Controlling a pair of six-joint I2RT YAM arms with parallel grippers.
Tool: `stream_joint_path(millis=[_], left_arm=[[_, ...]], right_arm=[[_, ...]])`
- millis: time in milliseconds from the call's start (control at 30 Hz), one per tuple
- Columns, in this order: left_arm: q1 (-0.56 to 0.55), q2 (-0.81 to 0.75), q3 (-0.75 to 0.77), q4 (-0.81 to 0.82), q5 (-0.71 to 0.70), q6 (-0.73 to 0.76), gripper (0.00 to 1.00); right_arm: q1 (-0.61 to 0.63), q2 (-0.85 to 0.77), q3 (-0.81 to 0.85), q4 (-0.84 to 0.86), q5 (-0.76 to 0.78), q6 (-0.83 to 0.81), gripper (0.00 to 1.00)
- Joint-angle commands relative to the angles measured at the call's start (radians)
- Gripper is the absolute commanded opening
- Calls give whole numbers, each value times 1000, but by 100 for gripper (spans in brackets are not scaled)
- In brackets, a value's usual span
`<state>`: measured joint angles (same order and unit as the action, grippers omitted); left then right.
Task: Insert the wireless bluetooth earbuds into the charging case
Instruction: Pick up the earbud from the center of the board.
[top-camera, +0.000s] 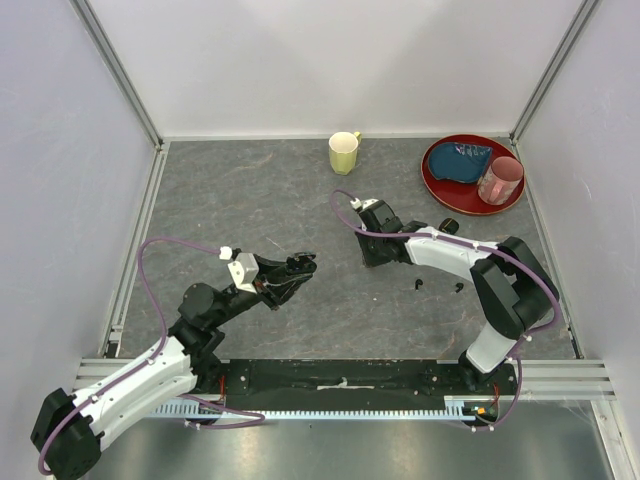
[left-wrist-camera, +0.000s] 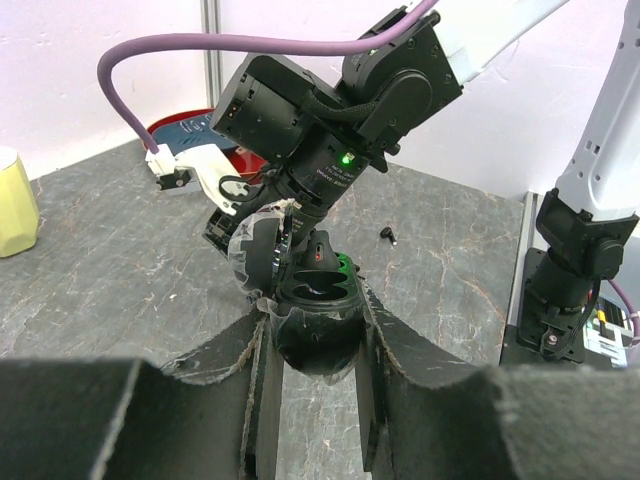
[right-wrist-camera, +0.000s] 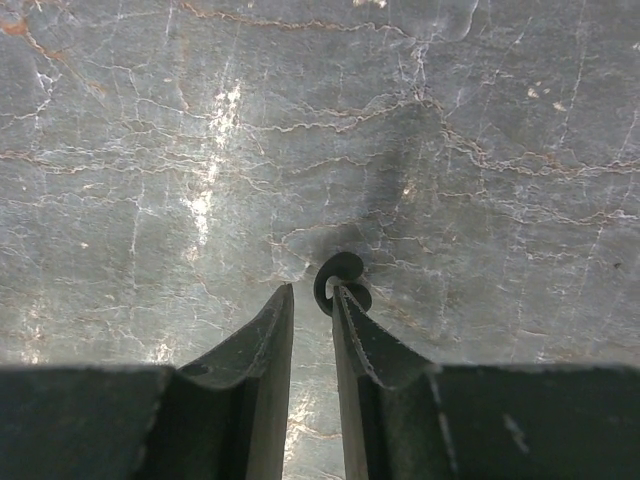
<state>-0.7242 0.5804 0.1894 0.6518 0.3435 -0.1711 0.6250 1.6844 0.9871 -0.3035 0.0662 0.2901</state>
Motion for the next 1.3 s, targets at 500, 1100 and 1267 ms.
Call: stream_joint_path(millis=[500,1100,1267], left_arm=[[-1,13,-2,32,-12,35,2],[0,9,1,31,14,42,2],[-1,10,7,29,23,45,2]], right_arm=[[28,31,53,-55,124,-65,23],[31,-110,117,-88,73,-75,0],[25,-216,156,-121,24,-86,0]])
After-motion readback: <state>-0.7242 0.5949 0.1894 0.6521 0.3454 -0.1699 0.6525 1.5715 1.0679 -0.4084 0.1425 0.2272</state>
